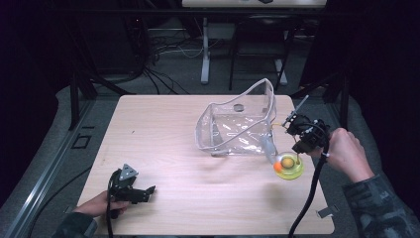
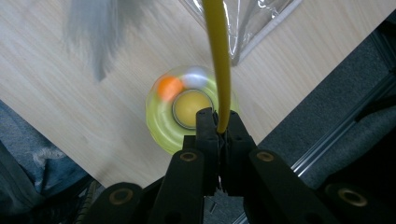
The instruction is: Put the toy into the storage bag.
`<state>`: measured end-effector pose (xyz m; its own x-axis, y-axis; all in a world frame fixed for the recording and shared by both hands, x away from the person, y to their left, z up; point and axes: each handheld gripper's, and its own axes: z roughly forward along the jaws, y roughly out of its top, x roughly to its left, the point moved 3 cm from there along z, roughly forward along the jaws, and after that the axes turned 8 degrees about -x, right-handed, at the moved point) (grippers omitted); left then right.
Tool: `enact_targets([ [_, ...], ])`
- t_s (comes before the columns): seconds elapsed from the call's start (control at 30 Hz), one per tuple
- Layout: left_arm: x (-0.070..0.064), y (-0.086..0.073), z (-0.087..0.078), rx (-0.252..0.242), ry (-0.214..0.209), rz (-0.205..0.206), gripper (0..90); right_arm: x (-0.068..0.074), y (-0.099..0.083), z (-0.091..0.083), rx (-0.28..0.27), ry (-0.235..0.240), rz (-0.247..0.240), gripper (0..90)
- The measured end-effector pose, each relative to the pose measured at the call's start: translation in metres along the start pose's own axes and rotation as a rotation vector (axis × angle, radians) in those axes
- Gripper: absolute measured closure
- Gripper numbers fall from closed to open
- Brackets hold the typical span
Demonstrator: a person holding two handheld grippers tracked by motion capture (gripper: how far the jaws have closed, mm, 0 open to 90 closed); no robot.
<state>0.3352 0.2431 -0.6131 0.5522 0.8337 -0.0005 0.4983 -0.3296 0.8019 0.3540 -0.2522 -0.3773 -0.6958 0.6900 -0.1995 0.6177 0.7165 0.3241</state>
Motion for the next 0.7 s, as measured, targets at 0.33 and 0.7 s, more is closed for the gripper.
enact_targets([
  [0.33,0.000,0.000,0.000,0.000,0.000,0.000,0.0,-0.008,0.005,-0.006,0.002,-0.015,0.020,87.8],
  [0.7,0.000,0.000,0.000,0.000,0.000,-0.001,0.0,-0.021,0.010,-0.011,0.000,-0.044,0.034,87.8],
])
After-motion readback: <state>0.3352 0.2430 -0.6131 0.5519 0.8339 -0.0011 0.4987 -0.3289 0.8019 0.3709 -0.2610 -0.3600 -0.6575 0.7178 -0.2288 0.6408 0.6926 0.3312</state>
